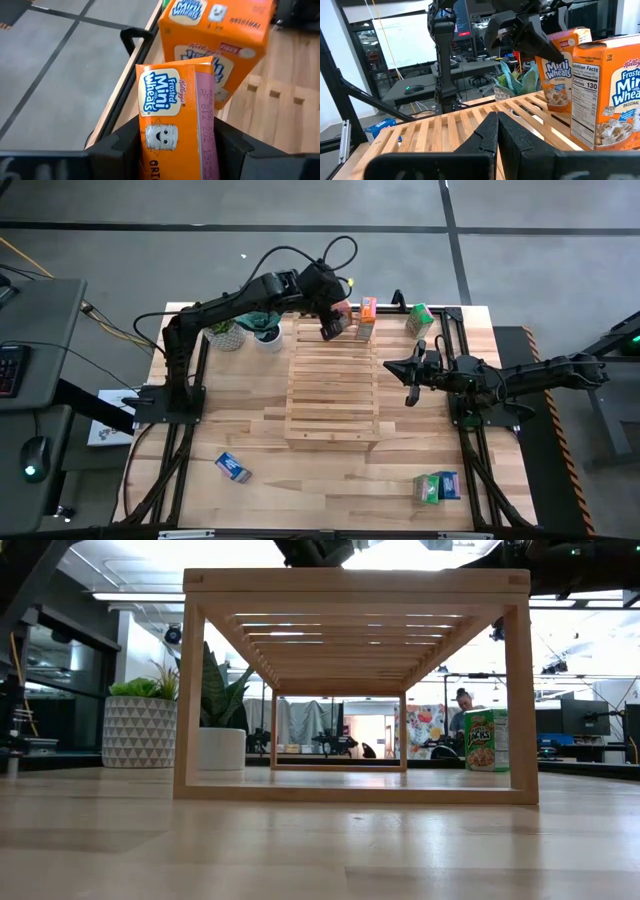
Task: Stack cereal on shelf
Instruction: Put the orange cereal box on the shelf aligned with the other orange cereal box
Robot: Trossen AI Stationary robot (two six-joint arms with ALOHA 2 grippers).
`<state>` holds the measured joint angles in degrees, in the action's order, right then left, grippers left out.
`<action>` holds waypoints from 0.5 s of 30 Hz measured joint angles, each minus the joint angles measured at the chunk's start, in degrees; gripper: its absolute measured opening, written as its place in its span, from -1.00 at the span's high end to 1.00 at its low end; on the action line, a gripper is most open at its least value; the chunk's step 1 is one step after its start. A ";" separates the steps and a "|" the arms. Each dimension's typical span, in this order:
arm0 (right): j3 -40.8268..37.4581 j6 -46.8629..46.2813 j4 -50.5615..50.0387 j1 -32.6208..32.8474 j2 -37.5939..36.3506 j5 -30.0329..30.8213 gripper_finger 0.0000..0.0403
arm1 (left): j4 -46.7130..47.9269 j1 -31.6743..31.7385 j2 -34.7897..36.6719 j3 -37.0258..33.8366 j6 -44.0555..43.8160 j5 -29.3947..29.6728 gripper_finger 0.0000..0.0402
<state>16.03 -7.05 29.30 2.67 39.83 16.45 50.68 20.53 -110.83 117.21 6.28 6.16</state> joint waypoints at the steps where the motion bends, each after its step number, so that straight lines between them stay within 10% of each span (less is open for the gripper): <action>1: 0.00 0.00 -0.01 -0.01 0.00 0.00 1.00 | -0.26 0.00 0.00 0.00 -0.02 -0.12 0.16; 15: 0.00 0.00 -0.37 -0.01 0.00 -0.15 1.00 | 0.90 -0.35 0.09 0.00 -0.99 -0.28 0.16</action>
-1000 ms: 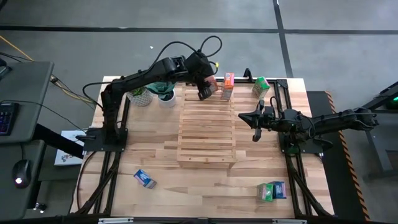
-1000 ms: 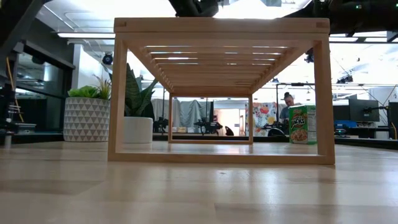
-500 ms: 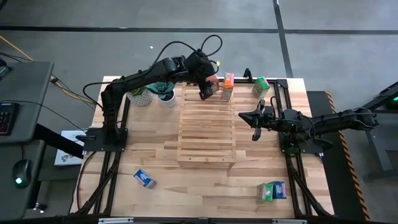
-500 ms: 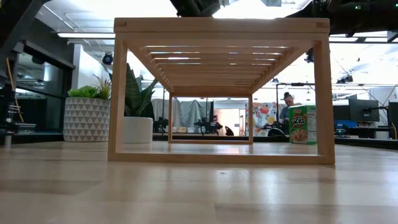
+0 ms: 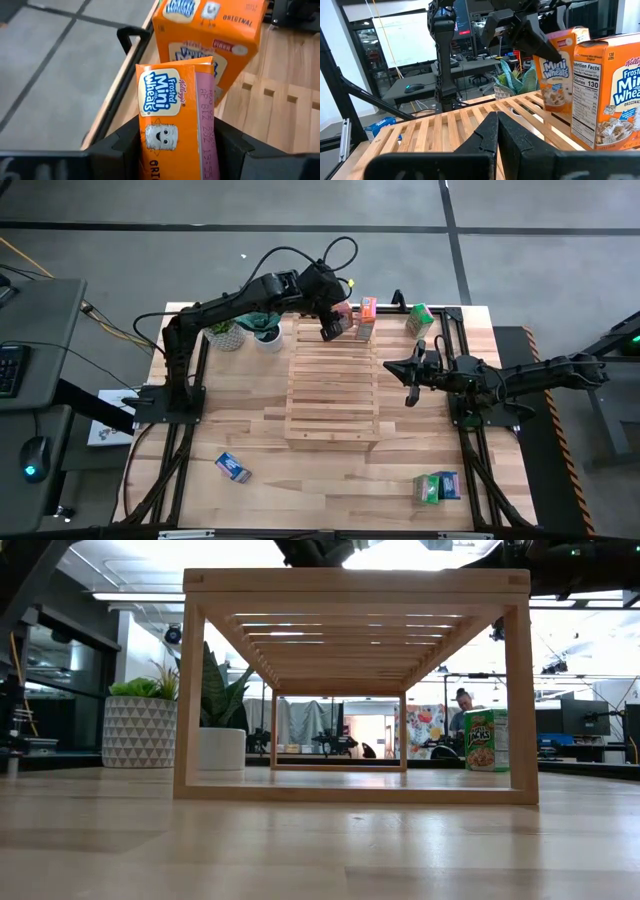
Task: Stack cereal on shelf
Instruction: Put the orange cereal box on the shelf aligned with the other orange cereal box
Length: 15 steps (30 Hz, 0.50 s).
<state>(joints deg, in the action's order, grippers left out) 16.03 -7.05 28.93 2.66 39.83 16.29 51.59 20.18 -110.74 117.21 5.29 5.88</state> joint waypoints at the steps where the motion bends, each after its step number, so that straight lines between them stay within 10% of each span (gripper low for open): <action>1: 0.00 0.00 -0.02 0.01 0.00 0.02 1.00 | 0.45 0.00 0.00 0.00 -0.68 -0.04 0.16; 15: 0.00 0.00 0.00 0.02 0.00 0.02 1.00 | -2.63 0.02 0.02 -0.02 2.39 2.29 0.16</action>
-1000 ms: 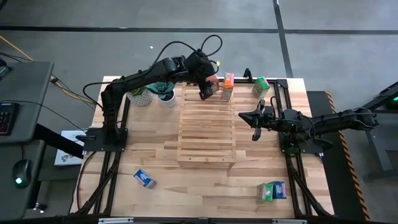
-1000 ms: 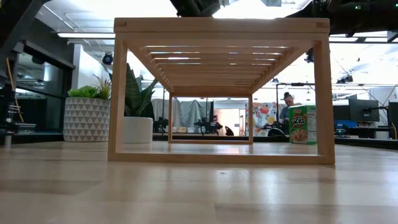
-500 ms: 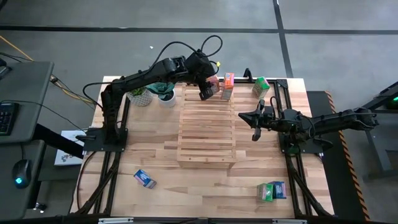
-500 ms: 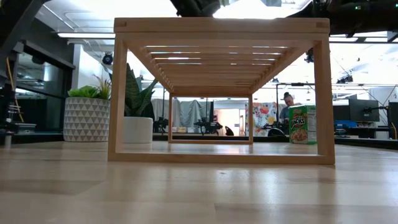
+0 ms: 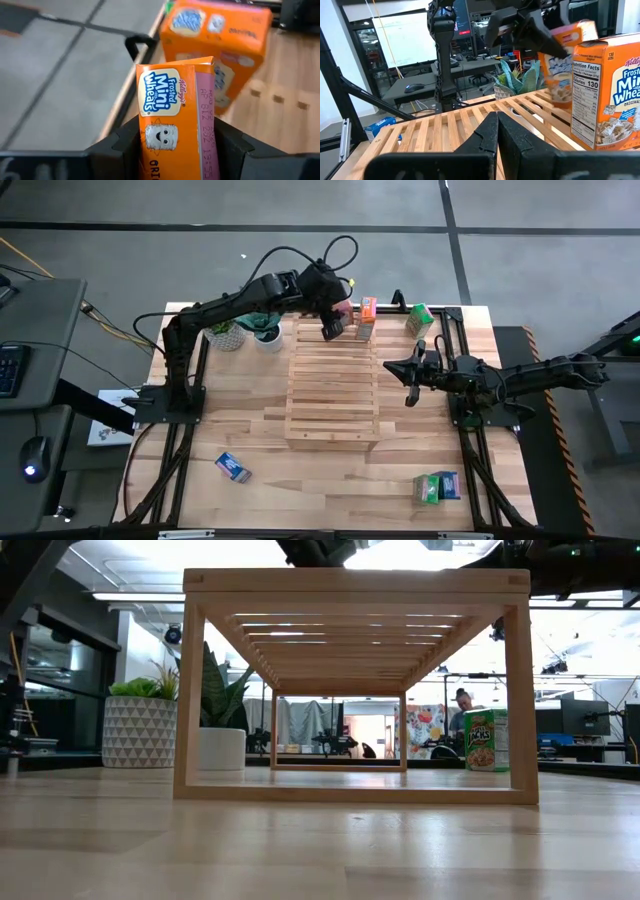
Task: Stack cereal on shelf
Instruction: Put the orange cereal box on the shelf aligned with the other orange cereal box
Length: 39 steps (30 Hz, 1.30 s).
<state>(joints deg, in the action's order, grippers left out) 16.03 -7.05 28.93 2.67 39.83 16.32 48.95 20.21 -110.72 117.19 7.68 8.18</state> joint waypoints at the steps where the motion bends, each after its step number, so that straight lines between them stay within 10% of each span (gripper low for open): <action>1: 0.00 0.00 0.00 -0.01 0.00 0.00 1.00 | -0.37 0.00 0.01 0.00 0.11 0.29 0.16; 39: 0.00 0.02 -0.94 -0.01 0.02 1.28 1.00 | 0.73 0.39 4.98 0.00 -4.15 -1.09 -0.24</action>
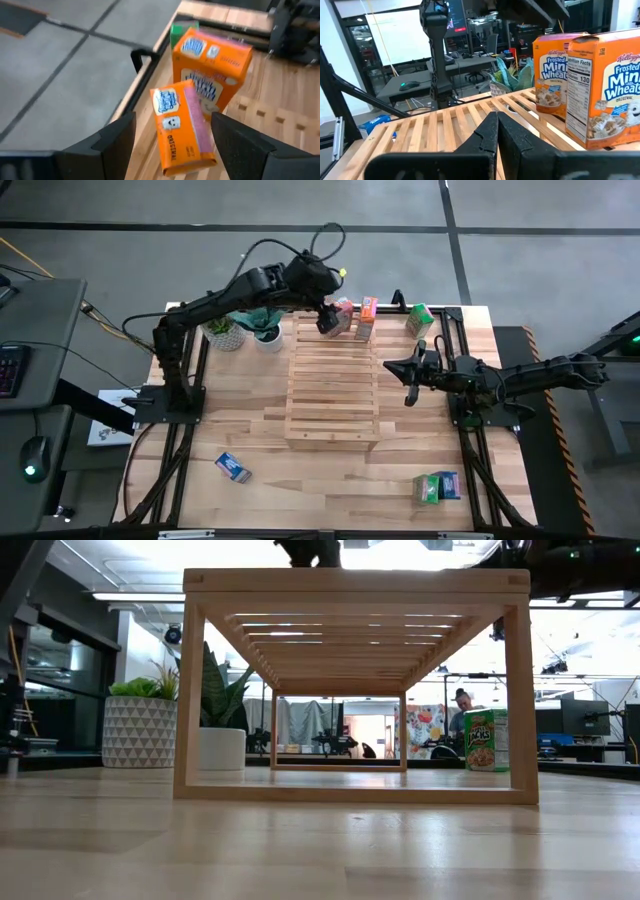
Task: Stack cereal on shelf
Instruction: Put the orange cereal box on the shelf aligned with the other orange cereal box
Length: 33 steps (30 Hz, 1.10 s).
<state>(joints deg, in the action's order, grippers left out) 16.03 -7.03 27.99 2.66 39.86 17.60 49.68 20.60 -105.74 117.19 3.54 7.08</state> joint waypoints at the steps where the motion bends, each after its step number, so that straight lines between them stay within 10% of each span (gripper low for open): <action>1: 0.00 -0.01 -0.02 0.00 0.00 0.24 1.00 | 0.08 0.00 0.97 0.00 0.04 -0.01 -0.24; 9: 0.00 0.00 -0.39 0.00 0.00 0.43 1.00 | 3.77 -0.47 6.97 -1.81 -0.29 1.72 -0.03; 17: 0.00 0.00 -0.37 0.01 -0.02 0.43 1.00 | -7.12 0.81 11.76 -23.26 -0.10 3.31 0.92; 26: 0.00 1.68 -0.35 -0.03 -0.04 3.76 1.00 | -46.63 5.41 21.39 -52.57 -0.77 -0.24 0.99; 33: 0.00 1.53 0.11 -0.03 -0.04 4.64 1.00 | -61.28 5.74 17.70 -58.12 -0.73 -2.20 1.00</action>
<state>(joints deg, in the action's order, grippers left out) 16.03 -5.50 28.10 2.63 39.81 22.24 -11.59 26.34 -88.04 59.07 2.80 4.89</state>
